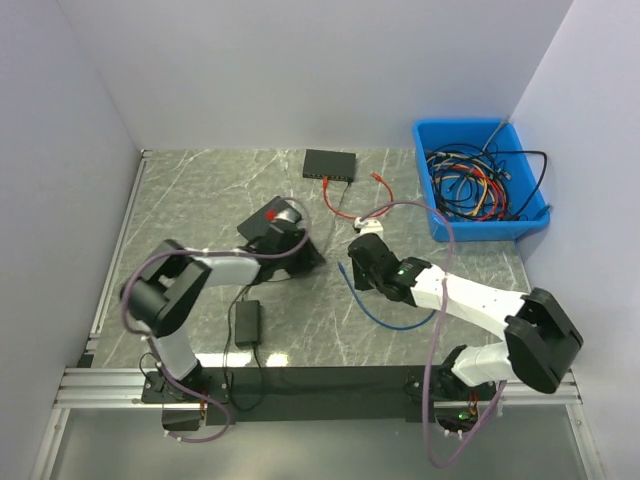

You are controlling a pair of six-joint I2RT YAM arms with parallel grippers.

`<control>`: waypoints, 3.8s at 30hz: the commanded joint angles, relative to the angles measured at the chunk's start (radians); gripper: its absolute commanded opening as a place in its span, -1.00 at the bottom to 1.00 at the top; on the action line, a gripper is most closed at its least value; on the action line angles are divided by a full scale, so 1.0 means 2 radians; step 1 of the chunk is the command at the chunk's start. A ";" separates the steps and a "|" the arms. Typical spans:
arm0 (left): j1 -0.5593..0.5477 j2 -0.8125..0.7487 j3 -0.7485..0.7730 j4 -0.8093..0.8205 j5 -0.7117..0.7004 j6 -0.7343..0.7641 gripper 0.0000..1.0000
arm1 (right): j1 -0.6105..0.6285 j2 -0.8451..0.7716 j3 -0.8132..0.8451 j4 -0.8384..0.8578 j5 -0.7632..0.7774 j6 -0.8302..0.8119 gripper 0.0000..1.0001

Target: Insert the plug into the switch port

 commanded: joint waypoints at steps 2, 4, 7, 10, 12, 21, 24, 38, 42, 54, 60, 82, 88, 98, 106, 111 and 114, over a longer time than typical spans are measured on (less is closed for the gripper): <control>-0.066 0.074 0.051 -0.027 0.033 -0.035 0.09 | 0.000 -0.052 -0.008 -0.021 0.038 0.005 -0.52; -0.092 0.103 0.087 -0.018 0.044 -0.045 0.09 | -0.002 -0.079 -0.010 -0.037 0.051 0.007 -0.51; -0.113 0.138 0.140 -0.011 0.059 -0.058 0.09 | -0.005 -0.113 -0.013 -0.054 0.057 0.017 -0.41; -0.124 0.172 0.198 0.004 0.086 -0.070 0.08 | -0.007 -0.131 -0.014 -0.069 0.060 0.029 -0.18; -0.131 0.190 0.242 0.016 0.103 -0.076 0.09 | -0.007 -0.140 -0.015 -0.077 0.064 0.040 -0.03; -0.129 0.260 0.357 0.068 0.185 -0.101 0.13 | -0.006 -0.222 -0.048 -0.106 0.104 0.085 0.16; -0.119 0.240 0.360 0.012 0.166 -0.075 0.18 | -0.006 -0.242 -0.057 -0.107 0.112 0.095 0.28; -0.097 0.185 0.411 -0.303 -0.085 0.063 0.38 | -0.014 -0.125 -0.035 -0.038 0.113 0.106 0.48; -0.086 0.126 0.373 -0.292 -0.110 0.060 0.38 | -0.048 -0.054 -0.012 -0.015 0.101 0.099 0.41; -0.073 -0.006 0.270 -0.250 -0.142 0.071 0.37 | -0.111 0.121 0.058 0.008 0.100 0.080 0.01; -0.066 -0.036 0.245 -0.246 -0.145 0.076 0.37 | -0.112 0.160 0.069 0.005 0.118 0.095 -0.55; 0.016 -0.319 0.011 -0.044 -0.070 0.098 0.52 | -0.041 -0.229 -0.106 0.217 -0.294 -0.064 -1.00; 0.048 -0.356 -0.036 0.053 0.053 0.074 0.56 | -0.024 -0.272 -0.113 0.231 -0.337 -0.066 -1.00; 0.051 -0.340 -0.057 0.157 0.144 0.033 0.44 | -0.023 -0.266 -0.112 0.259 -0.358 -0.065 -1.00; 0.050 -0.336 -0.067 0.195 0.174 0.011 0.29 | -0.023 -0.256 -0.113 0.295 -0.361 -0.047 -1.00; 0.051 -0.327 -0.064 0.199 0.185 0.005 0.16 | -0.023 -0.253 -0.107 0.306 -0.356 -0.043 -1.00; 0.051 -0.326 -0.063 0.203 0.191 0.001 0.11 | -0.022 -0.243 -0.101 0.309 -0.361 -0.043 -1.00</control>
